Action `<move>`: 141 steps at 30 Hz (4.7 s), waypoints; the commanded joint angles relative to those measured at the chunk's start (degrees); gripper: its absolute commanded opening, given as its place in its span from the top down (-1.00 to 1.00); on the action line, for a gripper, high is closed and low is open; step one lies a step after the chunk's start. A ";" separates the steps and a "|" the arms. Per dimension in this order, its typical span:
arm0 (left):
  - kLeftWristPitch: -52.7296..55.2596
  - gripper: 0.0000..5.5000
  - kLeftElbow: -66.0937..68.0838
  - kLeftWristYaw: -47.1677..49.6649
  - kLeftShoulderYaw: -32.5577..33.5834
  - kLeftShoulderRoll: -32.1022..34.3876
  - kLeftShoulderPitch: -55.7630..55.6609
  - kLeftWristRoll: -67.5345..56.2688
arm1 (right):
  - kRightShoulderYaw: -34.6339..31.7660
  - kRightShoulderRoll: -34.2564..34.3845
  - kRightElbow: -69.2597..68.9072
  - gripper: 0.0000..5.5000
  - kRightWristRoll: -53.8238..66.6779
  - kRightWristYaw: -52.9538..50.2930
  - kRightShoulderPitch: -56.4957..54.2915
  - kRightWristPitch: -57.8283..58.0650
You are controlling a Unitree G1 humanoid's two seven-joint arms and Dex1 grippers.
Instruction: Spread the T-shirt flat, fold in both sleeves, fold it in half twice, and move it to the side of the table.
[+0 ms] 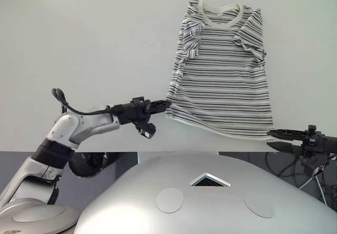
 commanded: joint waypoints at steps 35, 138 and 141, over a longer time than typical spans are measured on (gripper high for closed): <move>1.13 1.00 -0.92 -3.31 -1.27 0.65 2.76 0.53 | 5.86 -0.91 -0.85 1.00 -17.85 -14.48 -4.08 11.87; 24.91 0.26 6.61 -15.87 22.88 -18.11 -17.01 -44.99 | 17.32 15.27 14.77 0.45 14.48 21.61 -44.64 73.95; 27.79 0.26 3.42 -15.57 24.11 -17.59 -16.42 -45.46 | 14.01 2.14 -11.56 0.45 16.85 32.56 -30.93 76.64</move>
